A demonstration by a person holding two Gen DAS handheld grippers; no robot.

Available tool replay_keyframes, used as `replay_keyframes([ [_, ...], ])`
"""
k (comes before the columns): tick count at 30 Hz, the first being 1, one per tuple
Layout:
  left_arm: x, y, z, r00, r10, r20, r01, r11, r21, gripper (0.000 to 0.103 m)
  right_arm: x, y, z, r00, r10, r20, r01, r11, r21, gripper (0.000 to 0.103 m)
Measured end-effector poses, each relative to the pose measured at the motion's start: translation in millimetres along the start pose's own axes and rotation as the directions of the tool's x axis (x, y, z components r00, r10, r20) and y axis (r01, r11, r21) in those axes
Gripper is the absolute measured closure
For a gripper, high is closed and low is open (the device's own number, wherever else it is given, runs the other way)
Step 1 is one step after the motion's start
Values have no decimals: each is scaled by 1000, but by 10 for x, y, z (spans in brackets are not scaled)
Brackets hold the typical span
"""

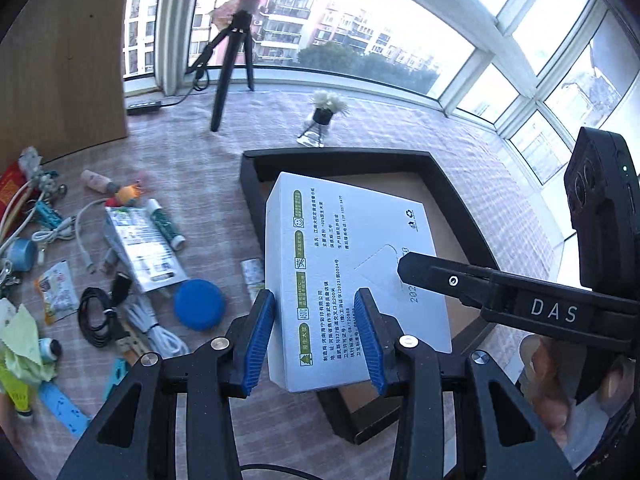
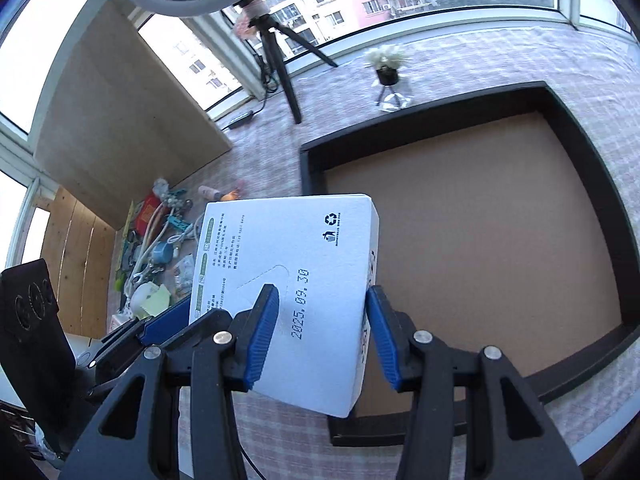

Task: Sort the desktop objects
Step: 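Carry the white box into the black tray and release it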

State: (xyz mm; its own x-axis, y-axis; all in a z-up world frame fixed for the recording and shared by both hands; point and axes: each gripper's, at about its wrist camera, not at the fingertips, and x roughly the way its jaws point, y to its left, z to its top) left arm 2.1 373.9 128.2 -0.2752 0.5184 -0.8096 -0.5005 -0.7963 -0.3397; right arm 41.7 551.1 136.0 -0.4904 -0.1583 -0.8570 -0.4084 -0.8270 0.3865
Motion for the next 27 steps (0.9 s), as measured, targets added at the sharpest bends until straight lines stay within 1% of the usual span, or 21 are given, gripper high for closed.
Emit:
replay_keyframes([
  [5, 429, -616, 39, 998, -37, -51, 40, 997, 73, 64, -197, -682, 44, 997, -81, 16, 80, 995, 61, 57],
  [8, 592, -934, 36, 996, -47, -74, 55, 992, 115, 64, -308, -983, 74, 992, -125, 27, 123, 988, 90, 57],
  [11, 730, -1173, 51, 995, -40, -93, 53, 988, 147, 64, -396, -1178, 110, 986, -160, 36, 156, 982, 104, 57],
  [14, 816, -1336, 57, 994, -38, -104, 56, 984, 167, 63, -458, -1317, 143, 980, -193, 43, 188, 976, 110, 57],
  [17, 894, -1444, 68, 993, -15, -116, 37, 981, 191, 63, -487, -1416, 164, 979, -199, 42, 193, 974, 116, 57],
  [19, 934, -1462, 68, 993, 30, -116, -6, 979, 205, 60, -507, -1436, 170, 979, -200, 46, 194, 974, 117, 57],
  [20, 940, -1459, 57, 992, 54, -110, -30, 977, 211, 60, -520, -1419, 176, 970, -234, 57, 227, 967, 114, 57],
  [21, 931, -1445, 50, 993, 60, -104, -37, 976, 216, 60, -527, -1384, 183, 959, -273, 71, 266, 959, 98, 57],
  [23, 894, -1393, 37, 993, 59, -103, -36, 976, 216, 60, -556, -1301, 183, 944, -314, 96, 310, 949, 60, 50],
  [24, 863, -1363, 34, 993, 66, -97, -44, 975, 217, 60, -565, -1262, 183, 942, -317, 106, 314, 948, 47, 41],
  [25, 830, -1326, 29, 993, 77, -88, -56, 974, 221, 60, -568, -1218, 182, 942, -315, 116, 313, 949, 36, 34],
  [27, 748, -1221, 25, 993, 91, -69, -75, 974, 214, 60, -551, -1123, 184, 941, -315, 125, 315, 949, 13, 34],
])
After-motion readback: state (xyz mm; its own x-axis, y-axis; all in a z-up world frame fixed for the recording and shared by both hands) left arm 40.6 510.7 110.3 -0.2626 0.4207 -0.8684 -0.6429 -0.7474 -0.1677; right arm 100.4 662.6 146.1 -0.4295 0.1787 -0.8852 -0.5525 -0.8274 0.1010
